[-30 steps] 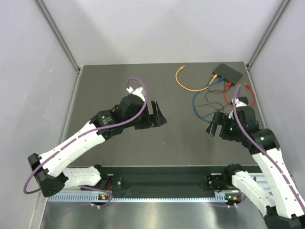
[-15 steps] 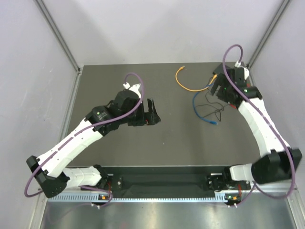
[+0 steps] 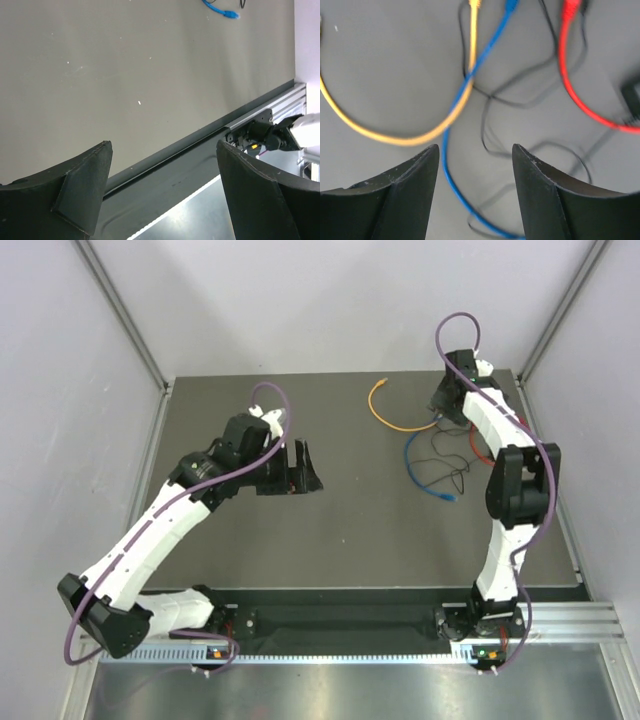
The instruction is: Pull the plug from the switch port
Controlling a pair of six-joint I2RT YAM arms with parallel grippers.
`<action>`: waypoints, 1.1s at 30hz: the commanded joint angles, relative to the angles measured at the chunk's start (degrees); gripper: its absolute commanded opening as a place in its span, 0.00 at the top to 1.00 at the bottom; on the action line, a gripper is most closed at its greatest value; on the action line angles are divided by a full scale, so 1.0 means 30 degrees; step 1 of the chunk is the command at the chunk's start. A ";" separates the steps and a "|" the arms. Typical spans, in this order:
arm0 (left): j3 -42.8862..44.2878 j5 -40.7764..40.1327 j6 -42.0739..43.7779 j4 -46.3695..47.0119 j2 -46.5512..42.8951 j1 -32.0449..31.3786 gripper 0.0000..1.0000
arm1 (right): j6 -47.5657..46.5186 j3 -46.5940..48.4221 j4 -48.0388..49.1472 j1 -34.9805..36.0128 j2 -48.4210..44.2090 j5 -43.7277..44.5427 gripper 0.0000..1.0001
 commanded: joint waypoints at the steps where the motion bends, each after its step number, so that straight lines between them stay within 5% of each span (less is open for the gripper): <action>1: 0.0585 0.0740 0.1296 0.0031 0.0654 0.0432 0.11 | 0.0232 0.2729 0.0225 -0.0131 0.1531 0.0881 0.40; 9: 0.1556 0.0418 0.3290 -0.0850 0.1508 0.1516 0.11 | 0.1198 0.7268 -0.1211 -0.0688 0.5839 0.1349 0.48; 22: 0.0824 0.1502 0.3554 -0.1026 0.1215 0.3215 0.12 | 0.1757 0.8623 -0.1623 -0.0776 0.8302 0.1791 0.54; 29: 0.0677 0.1825 0.3554 -0.0909 0.1449 0.3480 0.12 | 0.2400 0.8652 -0.1652 -0.0834 0.8801 0.1059 0.69; 33: 0.0618 0.2001 0.3525 -0.0850 0.1596 0.3568 0.13 | 0.2547 0.8506 -0.1885 -0.0776 0.8802 0.0796 0.87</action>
